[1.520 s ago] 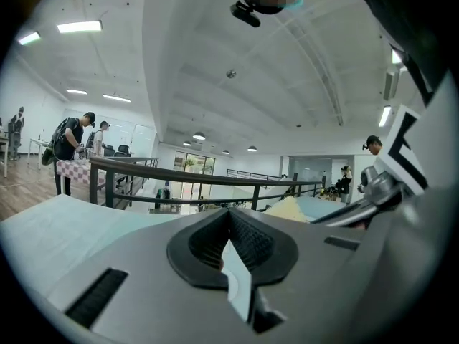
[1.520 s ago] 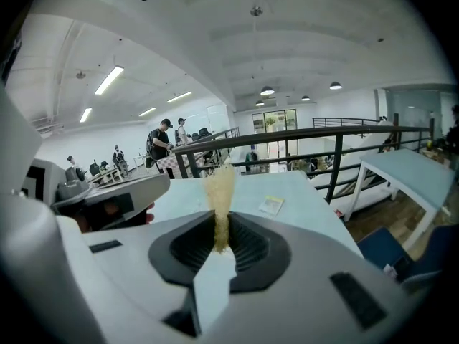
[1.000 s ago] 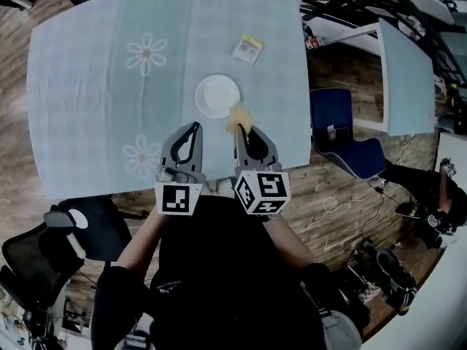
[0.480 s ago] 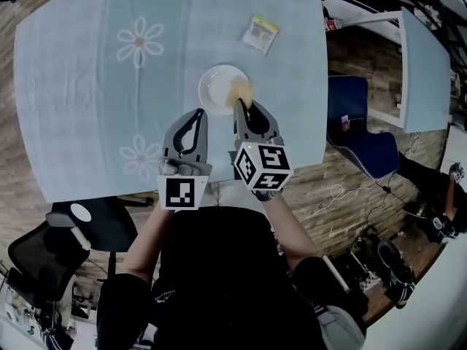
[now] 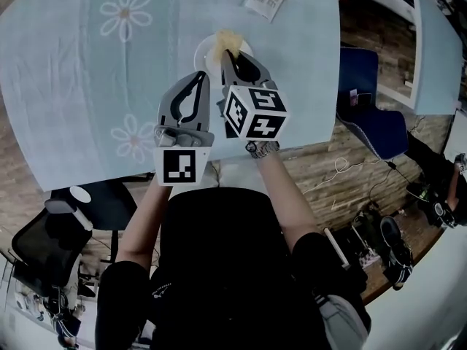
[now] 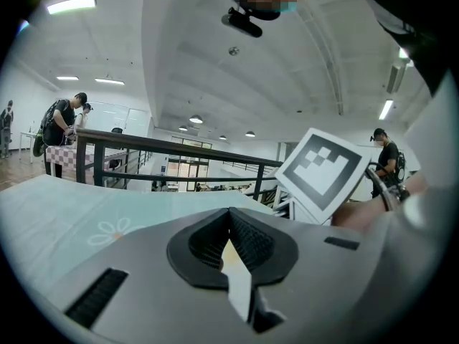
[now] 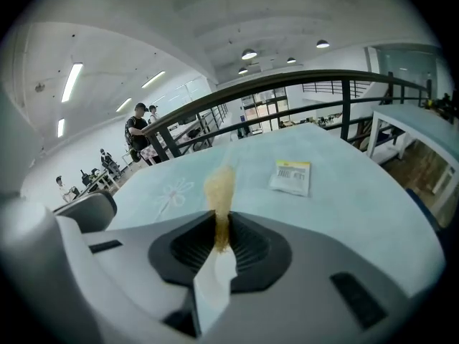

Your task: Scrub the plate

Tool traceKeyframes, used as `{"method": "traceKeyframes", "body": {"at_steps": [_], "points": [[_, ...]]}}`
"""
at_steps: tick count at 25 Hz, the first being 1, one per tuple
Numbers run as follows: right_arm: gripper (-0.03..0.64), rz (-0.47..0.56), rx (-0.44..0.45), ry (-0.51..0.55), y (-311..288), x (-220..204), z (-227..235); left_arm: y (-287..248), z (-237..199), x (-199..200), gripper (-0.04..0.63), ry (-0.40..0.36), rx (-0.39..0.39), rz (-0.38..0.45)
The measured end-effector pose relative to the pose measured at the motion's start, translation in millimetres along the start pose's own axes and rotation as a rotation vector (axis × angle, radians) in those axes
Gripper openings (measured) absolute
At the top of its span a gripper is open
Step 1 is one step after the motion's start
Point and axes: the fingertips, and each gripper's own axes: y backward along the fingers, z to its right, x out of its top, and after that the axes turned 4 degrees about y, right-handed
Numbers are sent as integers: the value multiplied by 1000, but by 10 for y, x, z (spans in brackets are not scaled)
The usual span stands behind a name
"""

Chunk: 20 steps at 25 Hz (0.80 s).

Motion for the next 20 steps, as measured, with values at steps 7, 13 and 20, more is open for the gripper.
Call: {"method": "traceKeyframes", "body": {"at_steps": [7,13,20], "points": [[52,-45,1,12,-306,-68,26,-15,-28,-82,12,28,12,-27],[52,-80,-3,-4,-496,-158,51,-7,-65,-86,12,49,25,-28],[52,-140,8,-1,-634,-277,44,-24,-106,-122,12,55,27,-42]]}}
